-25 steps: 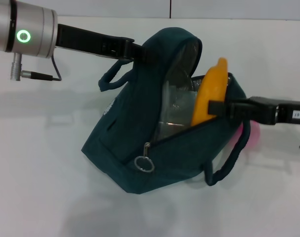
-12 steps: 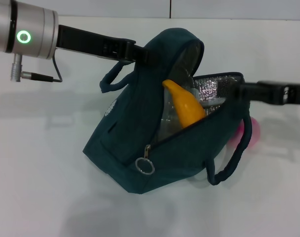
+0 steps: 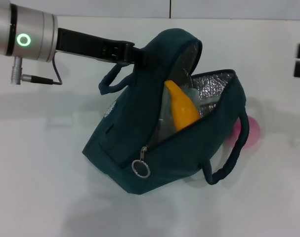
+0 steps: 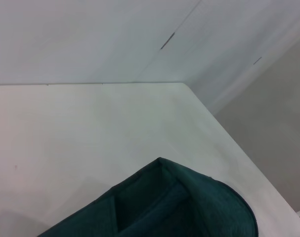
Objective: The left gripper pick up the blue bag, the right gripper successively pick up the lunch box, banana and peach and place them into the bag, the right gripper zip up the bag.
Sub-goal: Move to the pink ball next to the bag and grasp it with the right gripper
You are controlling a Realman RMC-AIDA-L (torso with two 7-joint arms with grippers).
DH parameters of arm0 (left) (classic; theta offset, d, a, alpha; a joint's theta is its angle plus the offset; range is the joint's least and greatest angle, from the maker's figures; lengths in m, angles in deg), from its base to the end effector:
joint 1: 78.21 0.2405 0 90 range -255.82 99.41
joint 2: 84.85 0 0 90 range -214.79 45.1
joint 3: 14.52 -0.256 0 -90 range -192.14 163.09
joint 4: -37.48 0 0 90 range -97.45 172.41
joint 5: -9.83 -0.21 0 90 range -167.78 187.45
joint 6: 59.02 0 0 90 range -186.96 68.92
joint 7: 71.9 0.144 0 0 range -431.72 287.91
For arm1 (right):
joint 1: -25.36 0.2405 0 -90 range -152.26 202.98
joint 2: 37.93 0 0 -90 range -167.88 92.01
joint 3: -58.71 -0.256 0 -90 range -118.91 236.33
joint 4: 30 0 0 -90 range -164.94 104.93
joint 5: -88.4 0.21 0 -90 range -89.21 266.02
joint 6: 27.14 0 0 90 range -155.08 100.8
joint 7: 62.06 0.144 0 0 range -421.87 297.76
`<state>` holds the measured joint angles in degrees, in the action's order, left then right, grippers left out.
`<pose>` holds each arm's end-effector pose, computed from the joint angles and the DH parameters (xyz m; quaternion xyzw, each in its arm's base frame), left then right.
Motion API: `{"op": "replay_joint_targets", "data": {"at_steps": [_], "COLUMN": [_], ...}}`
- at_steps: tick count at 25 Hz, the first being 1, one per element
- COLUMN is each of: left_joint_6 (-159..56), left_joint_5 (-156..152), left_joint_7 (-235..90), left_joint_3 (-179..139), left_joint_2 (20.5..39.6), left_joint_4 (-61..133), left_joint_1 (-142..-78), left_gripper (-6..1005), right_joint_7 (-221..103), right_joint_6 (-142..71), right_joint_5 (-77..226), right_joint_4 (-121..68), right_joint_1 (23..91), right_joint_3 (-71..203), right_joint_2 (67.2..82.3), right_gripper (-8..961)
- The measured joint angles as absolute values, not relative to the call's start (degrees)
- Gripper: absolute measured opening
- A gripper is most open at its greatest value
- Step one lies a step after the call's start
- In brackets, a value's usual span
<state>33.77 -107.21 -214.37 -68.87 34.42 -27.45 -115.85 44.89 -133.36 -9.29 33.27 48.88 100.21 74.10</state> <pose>-0.1490 0.3695 0.0329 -0.8824 -0.4386 -0.1667 0.0359 0.2234 0.3127 0.1250 -0.9207 0.2218 0.3023 0.1085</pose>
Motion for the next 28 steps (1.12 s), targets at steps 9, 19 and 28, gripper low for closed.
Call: {"op": "replay_joint_targets", "data": {"at_steps": [9, 19, 28], "left_joint_6": [33.5, 33.2, 32.8], "left_joint_5": [-107.2, -107.2, -107.2], "left_joint_7": [-214.3, -214.6, -214.6], "left_joint_3": [-68.8, -68.8, -68.8], "left_joint_2": [34.42, 34.42, 34.27], "left_joint_4": [-27.1, -26.9, -26.9], "left_joint_1": [-116.0, -116.4, -116.4], "left_gripper": [56, 56, 56], "right_joint_7": [56.9, 61.3, 61.3], "right_joint_6": [-123.3, -116.8, -111.6], "right_joint_5": [-32.2, -42.7, -45.0], "right_joint_4": [55.3, 36.6, 28.8], "right_joint_1": [44.0, 56.5, 61.3], "right_joint_3": [112.2, 119.7, 122.3], "right_joint_2": [77.31, 77.44, 77.5], "right_gripper": [658, 659, 658]}}
